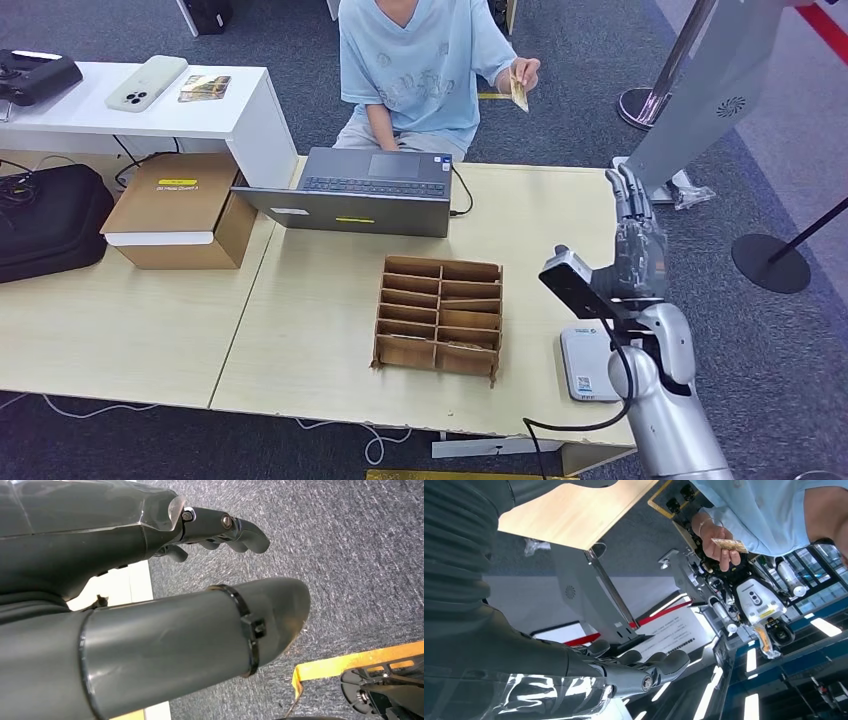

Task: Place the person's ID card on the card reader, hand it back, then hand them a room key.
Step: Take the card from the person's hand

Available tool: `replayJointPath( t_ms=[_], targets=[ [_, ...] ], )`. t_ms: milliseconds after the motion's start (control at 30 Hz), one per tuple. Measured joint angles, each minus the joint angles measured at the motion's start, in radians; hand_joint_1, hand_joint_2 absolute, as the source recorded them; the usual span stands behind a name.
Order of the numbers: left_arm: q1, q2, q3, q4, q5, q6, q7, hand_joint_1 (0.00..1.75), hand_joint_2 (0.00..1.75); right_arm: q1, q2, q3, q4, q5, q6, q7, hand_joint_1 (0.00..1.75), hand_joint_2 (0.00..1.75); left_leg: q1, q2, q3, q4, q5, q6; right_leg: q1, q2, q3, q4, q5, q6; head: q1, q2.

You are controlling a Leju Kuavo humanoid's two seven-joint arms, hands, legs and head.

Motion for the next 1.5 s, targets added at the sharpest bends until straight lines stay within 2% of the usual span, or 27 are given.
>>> replayJointPath(
  t_ms=[233, 633, 933, 1000, 1100, 1133, 1167, 1500],
  targets=[
    [-0.003, 0.001, 0.0, 0.0, -0.011, -0.003, -0.005, 0.0, 0.0, -0.19, 0.017, 0.063, 0.163, -0.001, 0.007, 0.022, 0.0, 1.75, 0.0, 0.0, 0.0, 0.0, 0.001, 0.0, 0.0, 0.0, 0.0, 0.0, 0.001, 0.0, 0.0, 0.0],
    [-0.005, 0.005, 0.0, 0.0, -0.028, -0.01, -0.012, 0.0, 0.0, -0.464, 0.078, 0.098, 0.491, -0.047, 0.006, 0.034, 0.0, 1.75, 0.0, -0.001, 0.0, 0.0, 0.002, 0.001, 0.0, -0.001, 0.0, 0.0, 0.001, 0.001, 0.0, 0.0],
    [-0.007, 0.005, 0.006, 0.0, -0.031, -0.01, -0.011, 0.0, 0.0, -0.633, 0.126, 0.133, 0.69, 0.023, -0.041, 0.073, 0.0, 1.75, 0.0, -0.001, 0.0, 0.0, 0.002, 0.0, 0.0, -0.001, 0.0, 0.0, 0.001, 0.001, 0.0, 0.0],
    [-0.007, 0.005, 0.009, 0.0, -0.032, -0.011, -0.01, 0.0, 0.0, -0.665, 0.137, 0.143, 0.724, 0.039, -0.043, 0.087, 0.15, 1.75, 0.0, -0.001, 0.0, 0.0, 0.002, 0.0, 0.0, -0.001, 0.0, 0.0, 0.001, 0.001, 0.0, 0.0],
    [-0.007, 0.004, 0.014, 0.0, -0.034, -0.009, -0.01, 0.0, 0.0, -0.704, 0.148, 0.16, 0.769, 0.077, -0.052, 0.106, 1.36, 1.75, 0.0, -0.002, 0.0, 0.0, 0.002, 0.0, 0.0, -0.001, 0.0, 0.0, 0.001, 0.001, 0.0, 0.0],
    [-0.008, 0.003, 0.016, 0.0, -0.034, -0.008, -0.01, 0.0, 0.0, -0.715, 0.15, 0.169, 0.781, 0.096, -0.057, 0.113, 1.7, 1.75, 0.0, -0.002, 0.0, 0.0, 0.002, 0.0, 0.0, -0.001, 0.0, 0.0, 0.001, 0.001, 0.0, 0.0],
    [-0.008, 0.002, 0.017, 0.0, -0.033, -0.008, -0.01, 0.0, 0.0, -0.724, 0.151, 0.179, 0.792, 0.115, -0.061, 0.119, 1.75, 1.75, 0.0, -0.002, 0.0, 0.0, 0.002, 0.0, 0.0, -0.001, 0.0, 0.0, 0.001, 0.001, 0.0, 0.0],
    [-0.008, -0.005, 0.023, 0.0, -0.046, 0.0, -0.001, 0.0, 0.0, -0.748, 0.157, 0.212, 0.84, 0.141, -0.087, 0.11, 1.75, 1.75, 0.0, -0.002, 0.0, 0.001, 0.002, 0.0, 0.0, -0.001, 0.0, 0.0, 0.001, 0.001, 0.0, 0.0]
  ],
)
